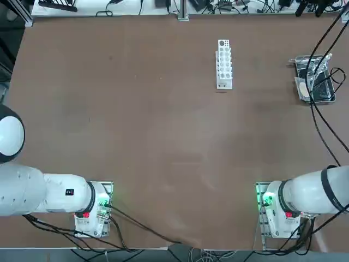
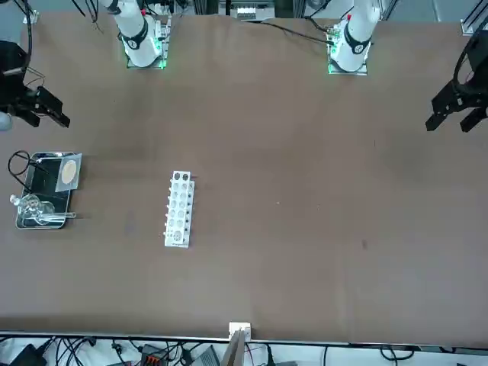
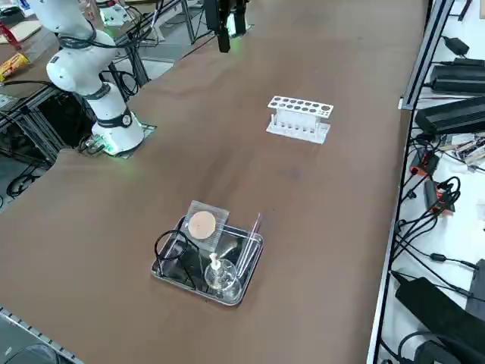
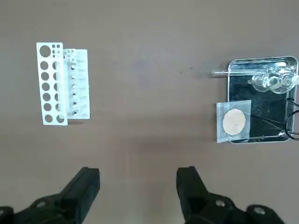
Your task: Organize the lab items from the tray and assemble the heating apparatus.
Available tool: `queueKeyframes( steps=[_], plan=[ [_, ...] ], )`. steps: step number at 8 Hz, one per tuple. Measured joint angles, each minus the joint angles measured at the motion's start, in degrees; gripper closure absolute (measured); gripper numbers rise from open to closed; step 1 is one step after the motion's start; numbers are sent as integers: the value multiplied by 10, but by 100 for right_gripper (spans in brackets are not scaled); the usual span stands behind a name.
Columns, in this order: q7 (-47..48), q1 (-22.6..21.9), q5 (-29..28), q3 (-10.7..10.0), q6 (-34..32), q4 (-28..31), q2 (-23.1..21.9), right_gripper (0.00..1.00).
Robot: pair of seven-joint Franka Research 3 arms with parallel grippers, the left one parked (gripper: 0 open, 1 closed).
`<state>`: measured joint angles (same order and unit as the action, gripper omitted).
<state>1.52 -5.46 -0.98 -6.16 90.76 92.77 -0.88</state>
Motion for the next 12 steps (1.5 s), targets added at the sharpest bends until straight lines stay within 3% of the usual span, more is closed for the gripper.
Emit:
queueKeyframes(
  steps=[4,12],
  plan=[
    [-23,8,3,-1,15,0,18,0],
    [-304,64,4,-4,138,1,116,0]
  ],
)
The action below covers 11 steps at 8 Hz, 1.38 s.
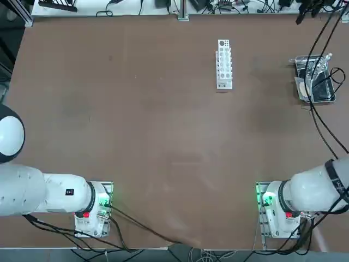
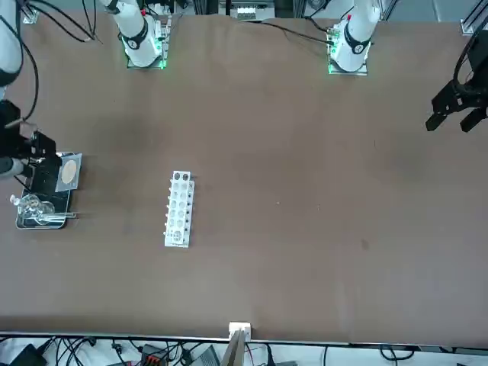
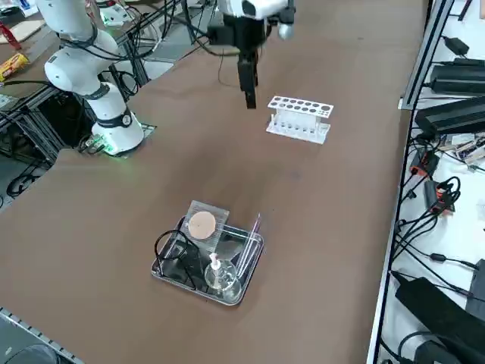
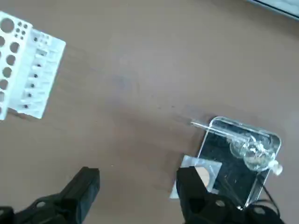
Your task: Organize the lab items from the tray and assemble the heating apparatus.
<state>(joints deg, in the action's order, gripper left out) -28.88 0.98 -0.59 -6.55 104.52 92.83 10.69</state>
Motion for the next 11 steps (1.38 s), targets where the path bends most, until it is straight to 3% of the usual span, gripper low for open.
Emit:
queueKeyframes(
  steps=[7,11],
  plan=[
    [-267,50,0,0,37,-69,143,0],
    [-523,91,-13,0,131,-75,192,1]
  ],
)
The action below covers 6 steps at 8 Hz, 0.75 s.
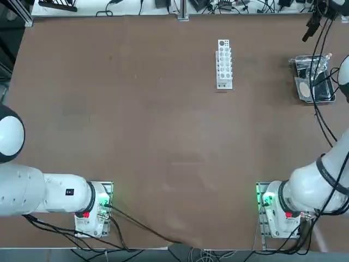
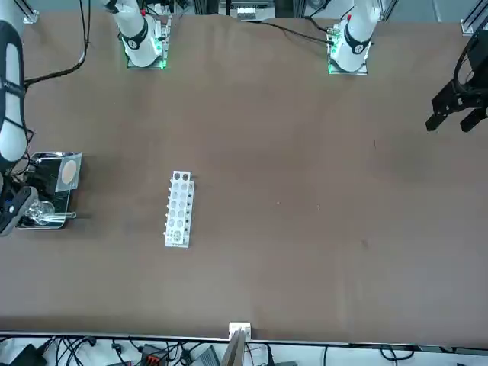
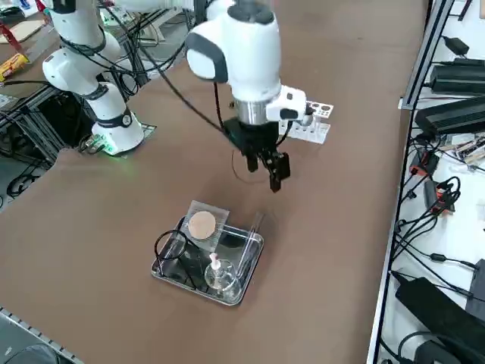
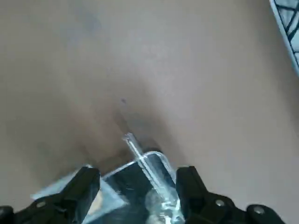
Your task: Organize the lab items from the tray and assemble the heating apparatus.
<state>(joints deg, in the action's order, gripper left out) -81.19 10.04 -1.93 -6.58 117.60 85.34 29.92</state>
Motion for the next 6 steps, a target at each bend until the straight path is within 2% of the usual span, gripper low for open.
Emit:
queueKeyframes(
  steps=[3,6],
  plan=[
    [-143,3,-34,3,10,0,28,5],
    [-282,25,-123,3,9,2,53,5]
  ],
)
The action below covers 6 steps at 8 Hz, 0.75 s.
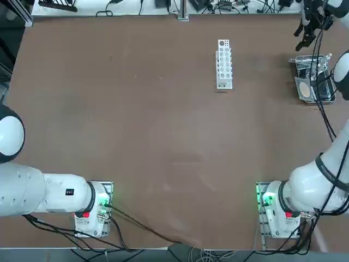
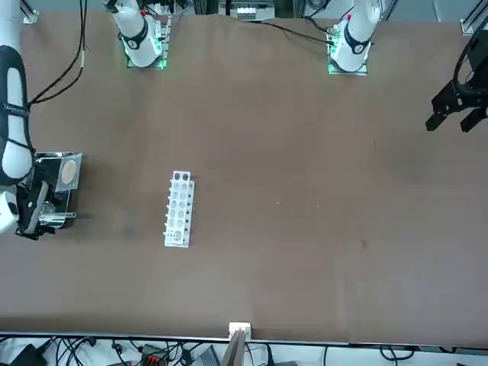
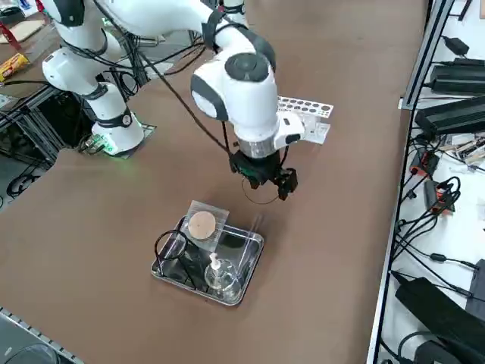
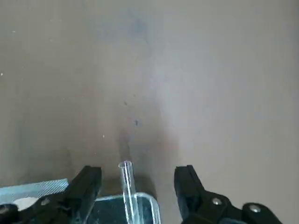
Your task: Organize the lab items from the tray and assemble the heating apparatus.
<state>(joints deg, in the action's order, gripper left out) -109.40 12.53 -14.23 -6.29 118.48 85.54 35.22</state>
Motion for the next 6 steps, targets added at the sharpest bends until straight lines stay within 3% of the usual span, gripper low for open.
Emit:
queueKeyframes(
  steps=[2,6],
  plan=[
    [-64,23,-46,0,-1,1,21,8],
    [-78,35,-88,2,-5,2,44,24]
  ],
)
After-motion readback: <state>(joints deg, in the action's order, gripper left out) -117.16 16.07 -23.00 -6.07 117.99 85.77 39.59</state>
